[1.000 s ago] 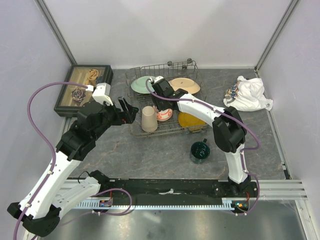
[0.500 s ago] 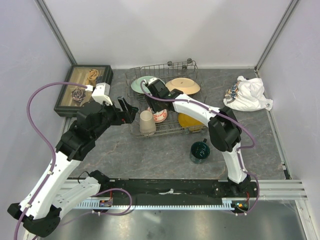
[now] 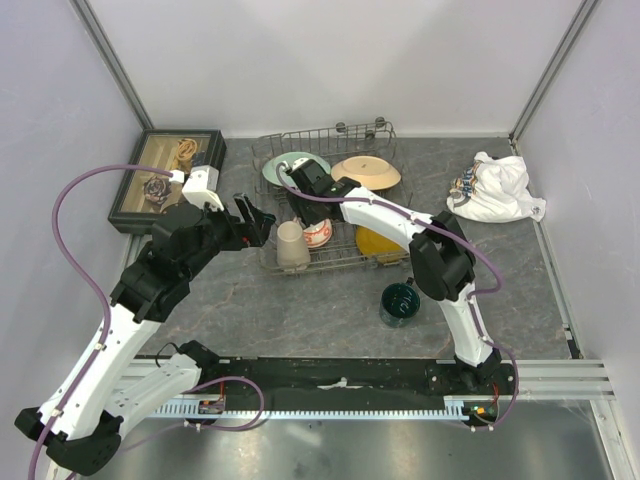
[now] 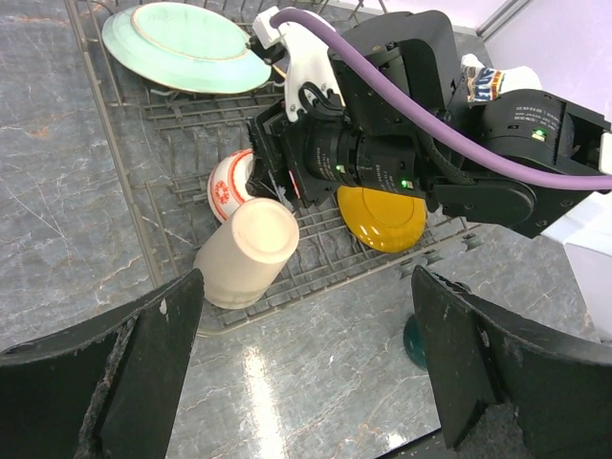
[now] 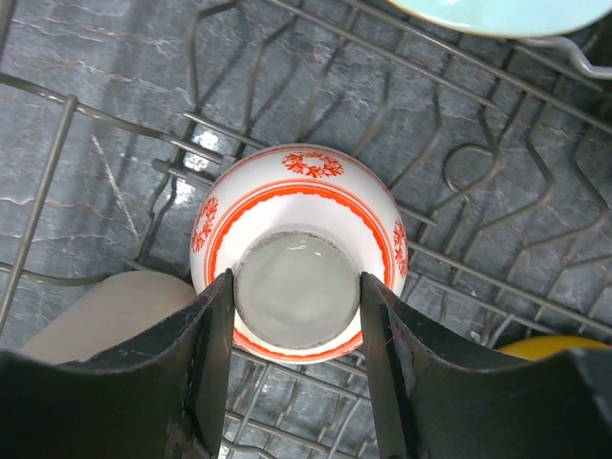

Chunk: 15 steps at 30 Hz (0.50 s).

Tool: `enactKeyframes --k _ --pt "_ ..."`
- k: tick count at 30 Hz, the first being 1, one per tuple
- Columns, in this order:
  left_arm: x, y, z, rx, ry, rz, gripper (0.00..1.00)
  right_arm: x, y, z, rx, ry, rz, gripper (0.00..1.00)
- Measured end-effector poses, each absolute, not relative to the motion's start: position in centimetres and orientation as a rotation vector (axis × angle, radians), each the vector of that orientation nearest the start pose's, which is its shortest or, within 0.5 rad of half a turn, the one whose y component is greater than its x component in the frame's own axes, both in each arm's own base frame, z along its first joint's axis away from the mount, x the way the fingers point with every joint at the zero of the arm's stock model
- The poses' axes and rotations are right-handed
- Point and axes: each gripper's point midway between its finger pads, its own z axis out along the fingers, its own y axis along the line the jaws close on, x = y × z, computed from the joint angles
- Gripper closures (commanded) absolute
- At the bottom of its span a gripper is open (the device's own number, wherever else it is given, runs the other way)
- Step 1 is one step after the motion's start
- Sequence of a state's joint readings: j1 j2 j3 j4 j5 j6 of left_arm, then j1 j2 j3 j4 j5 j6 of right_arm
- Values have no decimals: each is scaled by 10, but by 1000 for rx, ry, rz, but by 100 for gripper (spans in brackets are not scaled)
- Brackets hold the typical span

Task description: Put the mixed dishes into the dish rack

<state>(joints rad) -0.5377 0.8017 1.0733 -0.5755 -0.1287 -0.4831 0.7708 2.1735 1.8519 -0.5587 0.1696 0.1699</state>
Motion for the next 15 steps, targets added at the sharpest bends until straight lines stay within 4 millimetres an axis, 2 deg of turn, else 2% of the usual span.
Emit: enactKeyframes --k 7,9,13,14,15 --pt "246 -141 317 -44 1911 -575 4 409 375 90 -668 2352 232 100" --pt "245 -140 317 -44 1912 -575 4 410 376 90 -667 2350 237 96" --pt "245 -140 316 -44 1915 -574 4 411 377 91 -664 2343 241 77" --pt "245 -140 316 -43 1915 -573 4 411 377 91 -664 2343 241 66" --pt "245 -140 316 -44 1915 -574 4 411 377 91 -664 2344 240 62"
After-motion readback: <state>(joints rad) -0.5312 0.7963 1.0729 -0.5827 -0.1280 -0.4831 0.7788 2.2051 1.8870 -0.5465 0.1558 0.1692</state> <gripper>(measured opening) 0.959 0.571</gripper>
